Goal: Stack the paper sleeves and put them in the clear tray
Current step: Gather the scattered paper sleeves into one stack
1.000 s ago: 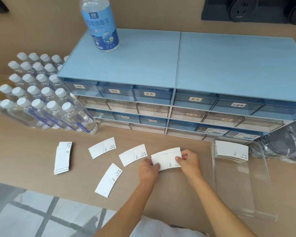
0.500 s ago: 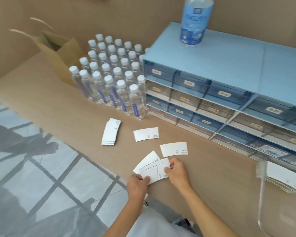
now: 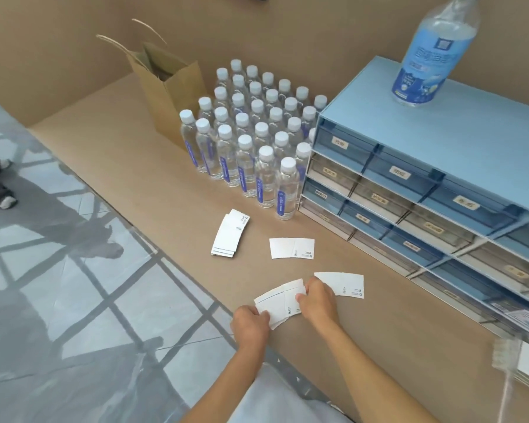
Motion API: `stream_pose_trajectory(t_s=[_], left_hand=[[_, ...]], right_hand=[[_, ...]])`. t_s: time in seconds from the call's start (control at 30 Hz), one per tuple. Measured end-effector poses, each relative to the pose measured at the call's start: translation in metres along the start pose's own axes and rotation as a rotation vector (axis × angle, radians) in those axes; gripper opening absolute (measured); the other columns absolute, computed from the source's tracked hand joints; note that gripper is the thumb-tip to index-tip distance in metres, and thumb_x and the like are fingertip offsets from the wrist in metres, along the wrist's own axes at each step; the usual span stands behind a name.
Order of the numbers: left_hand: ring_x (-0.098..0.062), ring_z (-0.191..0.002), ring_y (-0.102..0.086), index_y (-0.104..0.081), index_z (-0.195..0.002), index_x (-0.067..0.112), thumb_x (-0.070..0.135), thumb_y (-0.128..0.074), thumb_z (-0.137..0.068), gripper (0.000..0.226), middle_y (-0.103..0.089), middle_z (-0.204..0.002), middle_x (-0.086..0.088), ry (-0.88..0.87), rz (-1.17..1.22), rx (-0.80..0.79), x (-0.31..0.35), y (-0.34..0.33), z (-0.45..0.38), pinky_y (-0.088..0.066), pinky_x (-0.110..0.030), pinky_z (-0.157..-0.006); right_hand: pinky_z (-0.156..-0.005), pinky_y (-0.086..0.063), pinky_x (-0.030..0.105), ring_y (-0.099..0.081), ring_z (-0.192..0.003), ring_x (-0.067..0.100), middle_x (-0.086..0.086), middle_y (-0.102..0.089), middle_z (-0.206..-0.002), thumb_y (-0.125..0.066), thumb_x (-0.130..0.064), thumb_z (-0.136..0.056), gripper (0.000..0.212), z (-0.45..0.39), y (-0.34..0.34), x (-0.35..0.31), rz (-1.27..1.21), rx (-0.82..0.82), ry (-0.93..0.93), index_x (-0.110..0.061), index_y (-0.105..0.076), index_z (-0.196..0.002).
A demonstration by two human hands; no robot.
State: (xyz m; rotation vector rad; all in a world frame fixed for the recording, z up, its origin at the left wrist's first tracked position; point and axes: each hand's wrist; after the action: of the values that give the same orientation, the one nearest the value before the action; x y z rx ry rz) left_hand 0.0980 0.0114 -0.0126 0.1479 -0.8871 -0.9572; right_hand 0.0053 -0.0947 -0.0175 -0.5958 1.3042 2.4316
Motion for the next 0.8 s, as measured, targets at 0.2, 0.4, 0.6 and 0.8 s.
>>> stream_pose_trajectory(t_s=[0.2,0.4,0.6,0.8], left_hand=[[-0.023,-0.066,-0.055,-0.061,-0.075,0.008,0.005,-0.061,-0.080,0.006,-0.061,-0.072,-0.004,0.040,0.026,0.019,0.002,-0.002,-0.004,-0.042,-0.027,-0.060],[-0.020,-0.075,-0.061,-0.062,-0.089,0.010,0.010,-0.062,-0.082,0.007,-0.068,-0.085,-0.004,-0.024,0.011,-0.001,0.012,-0.004,-0.008,-0.047,-0.030,-0.063],[-0.026,-0.085,-0.068,-0.067,-0.093,0.010,0.010,-0.064,-0.083,0.011,-0.071,-0.088,-0.005,-0.160,-0.094,-0.142,0.035,-0.024,-0.007,-0.052,-0.031,-0.070],[-0.024,-0.077,-0.066,-0.061,-0.074,0.016,0.009,-0.065,-0.081,0.011,-0.071,-0.084,-0.004,-0.202,-0.150,-0.257,0.055,-0.058,0.004,-0.053,-0.033,-0.071]], right_hand=[[-0.080,-0.050,0.036,-0.059,-0.101,0.035,0.014,-0.063,-0.103,-0.060,-0.012,-0.081,0.011,-0.003,0.002,0.001,-0.040,-0.011,-0.018,-0.014,-0.051,-0.088],[-0.071,-0.045,0.032,-0.062,-0.092,0.030,0.009,-0.062,-0.097,-0.064,-0.011,-0.080,0.019,-0.003,0.007,0.010,-0.206,0.003,-0.041,-0.010,-0.053,-0.096],[-0.071,-0.048,0.035,-0.063,-0.084,0.029,0.004,-0.060,-0.082,-0.067,-0.013,-0.079,0.015,0.004,0.027,0.038,-0.381,0.084,-0.157,-0.006,-0.057,-0.088],[-0.060,-0.045,0.032,-0.065,-0.080,0.034,0.017,-0.067,-0.087,-0.071,-0.014,-0.076,0.020,-0.004,0.050,0.065,-0.450,0.196,-0.254,0.001,-0.060,-0.082]])
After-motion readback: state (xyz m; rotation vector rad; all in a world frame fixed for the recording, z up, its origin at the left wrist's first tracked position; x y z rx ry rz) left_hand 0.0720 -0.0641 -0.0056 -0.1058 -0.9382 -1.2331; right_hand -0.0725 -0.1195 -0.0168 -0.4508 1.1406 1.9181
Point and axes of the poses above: each hand's wrist, its own z-axis away from the middle knuckle, its own y-axis out of the back of the hand, x = y × z
